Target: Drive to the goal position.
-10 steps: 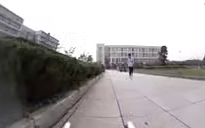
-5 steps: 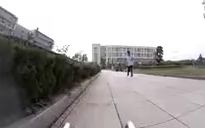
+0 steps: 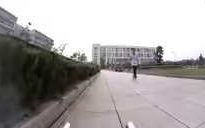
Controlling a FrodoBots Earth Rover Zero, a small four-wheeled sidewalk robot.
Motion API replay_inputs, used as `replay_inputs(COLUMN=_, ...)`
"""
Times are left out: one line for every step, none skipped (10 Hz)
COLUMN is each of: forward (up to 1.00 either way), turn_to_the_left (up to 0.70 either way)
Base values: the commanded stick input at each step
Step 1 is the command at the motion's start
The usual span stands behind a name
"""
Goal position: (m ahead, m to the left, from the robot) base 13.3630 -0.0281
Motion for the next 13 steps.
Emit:
replay_inputs(forward=0.6, turn_to_the_left=0.0)
replay_inputs(forward=0.6, turn_to_the_left=0.0)
replay_inputs(forward=0.6, turn_to_the_left=0.0)
replay_inputs(forward=0.6, turn_to_the_left=0.0)
replay_inputs(forward=0.6, turn_to_the_left=0.0)
replay_inputs(forward=0.6, turn_to_the_left=0.0)
replay_inputs(forward=0.6, turn_to_the_left=0.0)
replay_inputs(forward=0.6, turn_to_the_left=0.0)
replay_inputs(forward=0.6, turn_to_the_left=0.0)
replay_inputs(forward=0.6, turn_to_the_left=0.0)
replay_inputs(forward=0.6, turn_to_the_left=0.0)
replay_inputs(forward=0.6, turn_to_the_left=-0.12)
replay_inputs(forward=0.6, turn_to_the_left=-0.15)
